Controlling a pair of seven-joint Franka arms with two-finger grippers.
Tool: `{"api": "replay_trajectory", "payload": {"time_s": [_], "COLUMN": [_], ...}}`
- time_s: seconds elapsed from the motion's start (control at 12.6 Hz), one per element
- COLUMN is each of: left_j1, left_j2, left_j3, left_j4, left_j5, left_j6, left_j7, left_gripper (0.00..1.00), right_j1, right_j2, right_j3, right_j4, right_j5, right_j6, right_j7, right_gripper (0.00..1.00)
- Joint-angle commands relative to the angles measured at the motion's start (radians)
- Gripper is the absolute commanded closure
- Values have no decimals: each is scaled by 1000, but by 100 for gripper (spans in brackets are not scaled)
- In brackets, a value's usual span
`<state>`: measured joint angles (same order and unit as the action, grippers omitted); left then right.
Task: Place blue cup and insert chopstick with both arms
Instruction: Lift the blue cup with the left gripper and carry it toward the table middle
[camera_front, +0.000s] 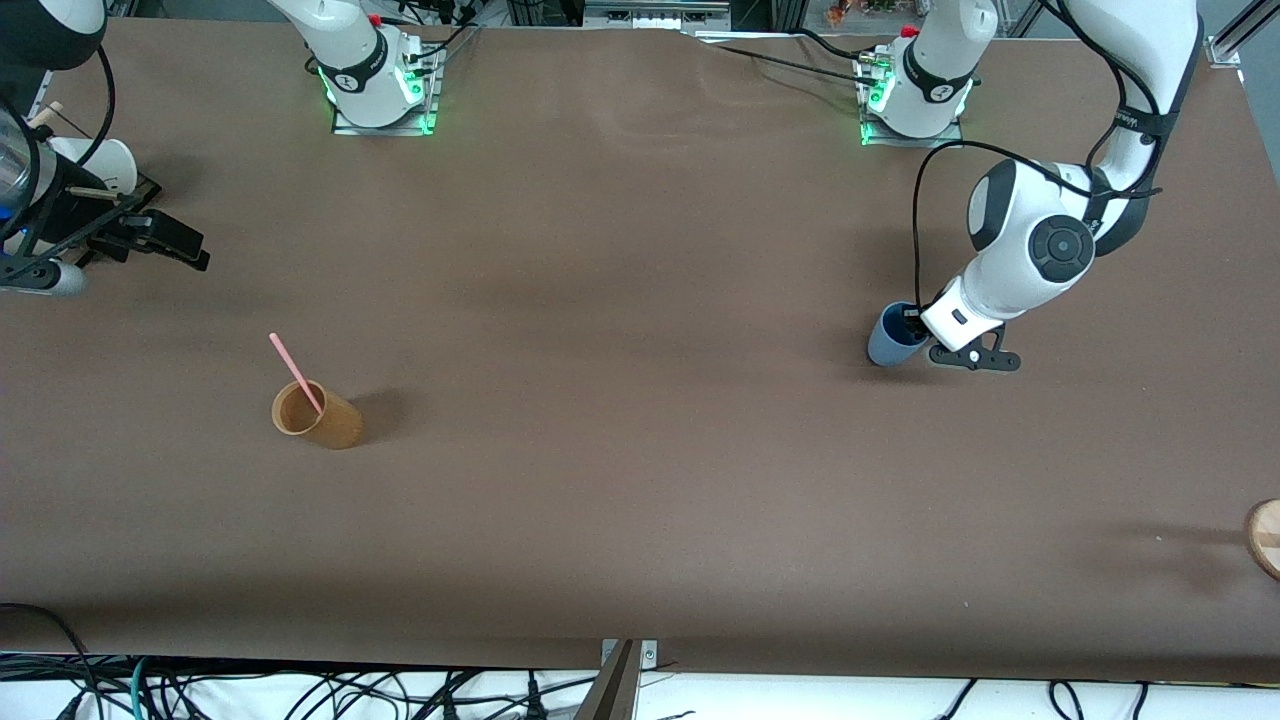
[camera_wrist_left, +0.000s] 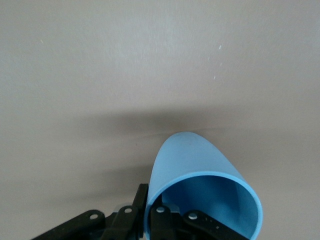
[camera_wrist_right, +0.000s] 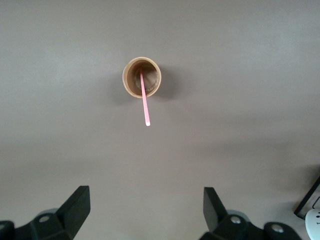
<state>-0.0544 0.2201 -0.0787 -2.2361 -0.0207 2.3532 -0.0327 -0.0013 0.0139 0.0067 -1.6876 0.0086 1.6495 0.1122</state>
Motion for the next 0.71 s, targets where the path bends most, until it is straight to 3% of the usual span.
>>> {"api": "replay_trajectory", "payload": {"time_s": [0.0, 0.4, 0.63], "left_j1": [-5, -39, -132], "left_j2": [-24, -1, 40], "left_j3": [5, 0, -1], "left_j4": [128, 330, 436], "left_j5": [8, 7, -5], "left_j6": [-164, -299, -347], "left_j7": [-9, -15, -108], "left_gripper": [100, 100, 100], "right_j1": [-8, -9, -8], "right_j2": [3, 3, 3], "right_j3": [6, 6, 6], "right_j4": [16, 16, 16], "right_j5": [13, 13, 13], "right_j6": [-5, -5, -5], "right_j7": [3, 3, 3], "right_gripper": [0, 0, 0]}}
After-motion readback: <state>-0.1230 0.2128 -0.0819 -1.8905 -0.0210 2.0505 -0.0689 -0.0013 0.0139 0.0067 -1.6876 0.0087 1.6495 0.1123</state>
